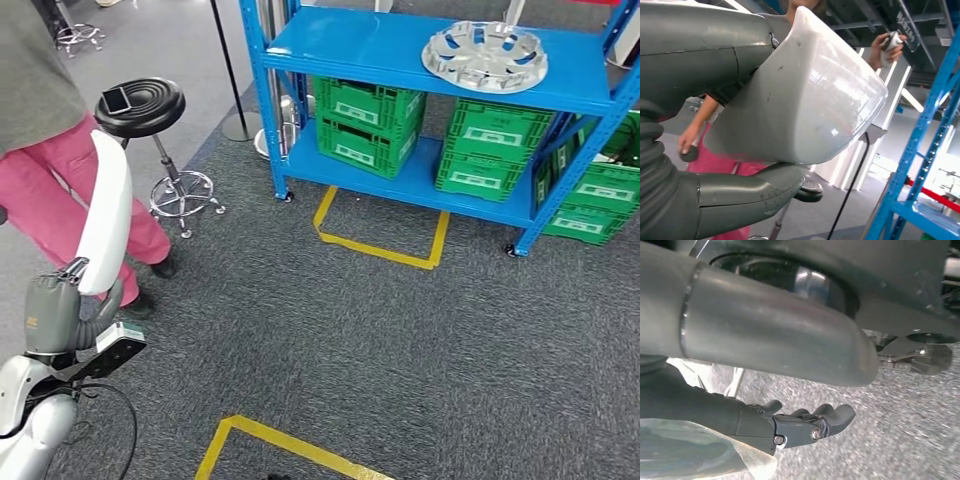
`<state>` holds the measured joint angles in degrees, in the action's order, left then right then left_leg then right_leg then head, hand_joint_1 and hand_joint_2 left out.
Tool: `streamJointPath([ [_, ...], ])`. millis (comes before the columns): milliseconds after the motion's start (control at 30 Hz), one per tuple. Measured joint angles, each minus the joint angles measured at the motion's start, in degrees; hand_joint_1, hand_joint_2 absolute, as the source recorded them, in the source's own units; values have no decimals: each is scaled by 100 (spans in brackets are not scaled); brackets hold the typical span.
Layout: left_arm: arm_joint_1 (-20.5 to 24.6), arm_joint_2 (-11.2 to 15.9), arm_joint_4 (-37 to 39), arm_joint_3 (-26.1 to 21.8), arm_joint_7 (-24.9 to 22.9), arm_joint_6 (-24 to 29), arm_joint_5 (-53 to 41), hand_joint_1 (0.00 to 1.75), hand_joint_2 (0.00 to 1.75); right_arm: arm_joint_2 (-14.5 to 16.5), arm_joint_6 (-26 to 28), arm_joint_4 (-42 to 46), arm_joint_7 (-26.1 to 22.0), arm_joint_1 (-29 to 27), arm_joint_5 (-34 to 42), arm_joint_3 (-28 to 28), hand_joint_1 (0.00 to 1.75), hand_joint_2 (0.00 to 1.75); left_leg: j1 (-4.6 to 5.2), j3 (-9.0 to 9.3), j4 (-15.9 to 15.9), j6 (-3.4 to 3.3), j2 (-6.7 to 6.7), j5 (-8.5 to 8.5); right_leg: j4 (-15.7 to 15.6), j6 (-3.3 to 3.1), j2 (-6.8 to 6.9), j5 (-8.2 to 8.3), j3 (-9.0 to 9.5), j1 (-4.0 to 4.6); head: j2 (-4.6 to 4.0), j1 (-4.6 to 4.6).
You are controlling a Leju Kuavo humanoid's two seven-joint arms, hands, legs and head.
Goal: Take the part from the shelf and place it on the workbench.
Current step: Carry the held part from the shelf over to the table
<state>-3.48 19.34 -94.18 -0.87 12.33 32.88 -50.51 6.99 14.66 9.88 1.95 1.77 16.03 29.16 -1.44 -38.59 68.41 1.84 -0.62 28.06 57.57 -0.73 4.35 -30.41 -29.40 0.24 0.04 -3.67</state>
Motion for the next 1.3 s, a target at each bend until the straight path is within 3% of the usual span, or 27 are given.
streamJointPath([
  [67,59,-2,1,25,3,-4,-8,175,175,2,4,0,-27,10,-5,0,0,0,98,392,-705,-109,-263,-184,6,18,129,-28,18,43,0,2],
  [100,95,-3,2,36,3,-5,-12,175,175,3,7,0,-40,11,-13,1,0,0,138,482,-896,-149,-352,-205,7,34,194,-38,21,60,0,6],
  [133,123,-5,5,48,4,-7,-13,175,175,4,9,0,-56,12,-26,1,0,0,166,491,-949,-171,-367,-181,6,54,263,-46,22,73,0,6],
  [200,151,-8,17,70,4,-16,-17,175,175,4,13,2,-102,20,-57,3,0,0,157,476,-992,-211,-231,-208,-3,103,340,-71,33,73,0,5],
  [267,201,-16,35,88,7,-32,-35,175,175,4,14,5,-160,36,-84,5,0,0,120,484,-1047,-257,-103,-248,158,177,58,-215,-32,45,0,18],
  [333,292,-48,67,120,9,-46,-52,175,175,3,11,7,-202,40,-99,6,0,0,98,464,-1069,-294,27,-282,771,233,-320,-536,-327,6,0,37],
  [400,345,-84,106,161,9,-56,-55,175,175,2,5,7,-214,19,-102,7,0,0,97,430,-1066,-311,178,-304,1467,253,-416,-769,-694,-5,0,40],
  [433,349,-96,124,175,9,-60,-55,175,175,2,2,7,-216,6,-102,8,0,0,97,420,-1063,-308,257,-313,1582,252,-425,-736,-775,-5,0,41],
  [467,350,-104,138,187,9,-65,-55,175,175,2,-1,7,-217,-3,-102,8,0,0,97,414,-1059,-301,340,-322,1466,246,-441,-588,-744,-6,0,41],
  [500,352,-111,151,197,9,-70,-55,175,175,2,-3,6,-221,-5,-102,9,0,0,96,412,-1054,-291,422,-331,1149,230,-494,-364,-609,-11,0,42],
  [567,369,-123,167,215,9,-80,-55,175,175,2,-5,6,-226,3,-104,9,0,0,99,393,-1032,-255,573,-346,381,178,-772,-28,-269,-36,0,37],
  [633,394,-132,175,230,9,-87,-58,175,175,3,-13,6,-238,9,-107,10,0,0,86,348,-1029,-185,707,-379,33,126,-939,34,-109,-43,0,33],
  [700,402,-132,185,242,9,-87,-64,175,175,4,-26,6,-257,7,-104,11,0,0,60,305,-1053,-96,844,-434,-11,69,-821,63,-74,-40,0,35],
  [733,396,-130,190,246,9,-87,-66,175,175,7,-32,6,-266,7,-102,10,0,0,62,280,-1035,-63,806,-429,-35,34,-744,93,-52,-47,0,32],
  [767,400,-126,195,249,9,-86,-68,175,175,9,-34,5,-278,4,-99,10,0,0,69,224,-933,-37,675,-359,-62,4,-661,121,-45,-60,0,14],
  [833,433,-131,205,267,9,-85,-73,175,175,13,-35,4,-299,-8,-93,8,0,0,78,-18,-394,4,290,-32,-91,-31,-482,149,-40,-63,0,-24],
  [900,456,-151,214,307,9,-85,-89,175,175,11,-28,3,-328,-38,-85,8,0,0,53,-312,317,50,122,293,-90,-40,-297,143,-49,-52,0,-42],
  [933,447,-163,216,332,10,-85,-99,175,175,10,-21,1,-347,-54,-81,7,0,0,41,-367,490,64,97,329,-89,-39,-207,136,-52,-50,0,-43],
  [967,437,-172,217,356,11,-84,-108,175,175,8,-15,-1,-364,-67,-76,7,0,0,33,-319,450,73,76,262,-87,-34,-120,128,-52,-50,0,-43],
  [1033,432,-183,218,396,16,-78,-117,175,175,8,-9,-3,-390,-79,-66,6,0,0,29,67,-209,69,-71,-65,-83,-4,37,102,-34,-48,0,-43],
  [1100,449,-196,217,431,22,-68,-135,175,175,7,-9,-4,-400,-79,-62,5,0,0,74,422,-865,8,-304,-246,-75,53,160,66,-17,-14,0,-42],
  [1133,453,-202,216,447,26,-61,-147,175,175,5,-8,-4,-405,-77,-62,4,0,0,96,486,-1004,-36,-357,-252,-72,83,215,51,-5,3,0,-38],
  [1233,438,-209,215,484,31,-36,-168,175,175,4,-8,-4,-414,-67,-61,4,0,0,114,462,-1032,-171,-187,-247,-81,175,340,12,32,7,0,-35],
  [1267,436,-207,214,490,31,-22,-170,175,175,4,-8,-4,-417,-61,-60,4,0,0,104,462,-1046,-206,-124,-259,-44,209,247,-35,19,-6,0,-28],
  [1300,441,-207,213,493,31,-11,-170,175,175,4,-16,-4,-409,-58,-52,4,0,0,90,459,-1061,-245,-59,-274,126,237,70,-153,-59,-21,0,-19],
])
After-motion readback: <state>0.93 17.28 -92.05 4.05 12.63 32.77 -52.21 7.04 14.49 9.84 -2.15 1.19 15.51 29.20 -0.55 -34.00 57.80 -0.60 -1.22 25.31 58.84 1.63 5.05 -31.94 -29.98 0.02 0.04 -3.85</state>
